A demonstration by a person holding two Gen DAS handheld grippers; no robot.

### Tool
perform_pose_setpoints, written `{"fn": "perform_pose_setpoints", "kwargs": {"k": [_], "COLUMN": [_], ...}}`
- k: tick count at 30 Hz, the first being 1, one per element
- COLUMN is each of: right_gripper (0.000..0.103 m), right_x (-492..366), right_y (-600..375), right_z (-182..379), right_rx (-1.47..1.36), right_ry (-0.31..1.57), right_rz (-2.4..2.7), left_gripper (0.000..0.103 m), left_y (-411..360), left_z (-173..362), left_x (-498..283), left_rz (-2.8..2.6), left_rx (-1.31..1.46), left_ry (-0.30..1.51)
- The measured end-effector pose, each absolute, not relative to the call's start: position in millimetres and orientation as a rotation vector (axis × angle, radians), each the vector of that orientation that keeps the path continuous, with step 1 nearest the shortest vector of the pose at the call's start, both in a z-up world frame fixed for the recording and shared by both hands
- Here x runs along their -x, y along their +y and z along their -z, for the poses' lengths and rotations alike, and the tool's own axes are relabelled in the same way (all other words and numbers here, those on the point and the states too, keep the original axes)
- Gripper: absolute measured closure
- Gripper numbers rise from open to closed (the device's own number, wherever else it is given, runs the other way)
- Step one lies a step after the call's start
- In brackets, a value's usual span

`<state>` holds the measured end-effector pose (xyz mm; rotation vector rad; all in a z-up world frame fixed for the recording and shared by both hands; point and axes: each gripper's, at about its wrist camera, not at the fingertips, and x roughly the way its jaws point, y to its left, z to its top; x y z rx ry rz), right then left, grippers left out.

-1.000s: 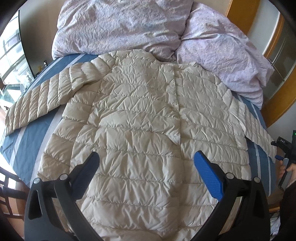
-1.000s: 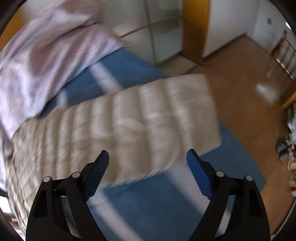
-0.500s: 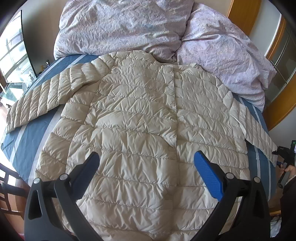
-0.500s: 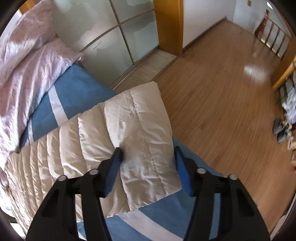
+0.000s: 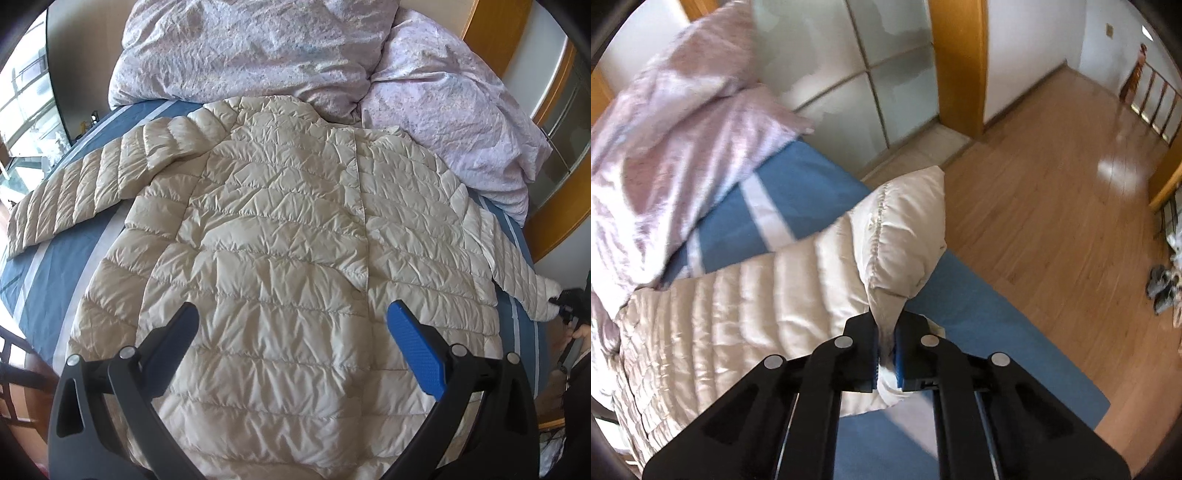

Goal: Fold large clothes
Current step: 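Lift the sleeve with the right tool and lay it across the jacket back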

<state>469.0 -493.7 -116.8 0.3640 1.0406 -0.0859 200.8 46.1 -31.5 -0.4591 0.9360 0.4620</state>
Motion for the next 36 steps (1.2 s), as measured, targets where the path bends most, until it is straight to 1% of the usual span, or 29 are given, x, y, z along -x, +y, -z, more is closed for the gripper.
{"fn": "perform_pose_setpoints", "kwargs": {"k": [5, 9, 12, 18, 24, 31, 36], "right_gripper": [0.097, 0.097, 0.097, 0.097, 0.097, 0.097, 0.097], "right_x": [-464, -454, -443, -418, -393, -369, -368], "right_y": [-436, -362, -285, -166, -78, -10, 13], "right_z": [82, 65, 61, 72, 90, 91, 96], "right_rx": [-0.342, -0.315, -0.257, -0.174, -0.13, -0.09, -0.08], "right_ry": [1.0, 1.004, 1.029, 1.092, 1.166, 1.186, 1.208], "right_rz": [-0.019, -0.141, -0.258, -0.433, -0.537, -0.623, -0.62], "left_gripper": [0.002, 0.002, 0.002, 0.002, 0.002, 0.002, 0.002], "left_y": [65, 84, 103, 143, 170, 187, 192], "left_z": [28, 22, 21, 26, 30, 34, 32], "left_x": [-207, -206, -203, -186, -165, -148, -142], "left_rz": [-0.427, -0.421, -0.425, -0.462, -0.507, -0.544, -0.555], "left_rx": [0.42, 0.381, 0.379, 0.413, 0.455, 0.484, 0.491], "left_ry": [0.928, 0.91, 0.909, 0.913, 0.911, 0.91, 0.903]}}
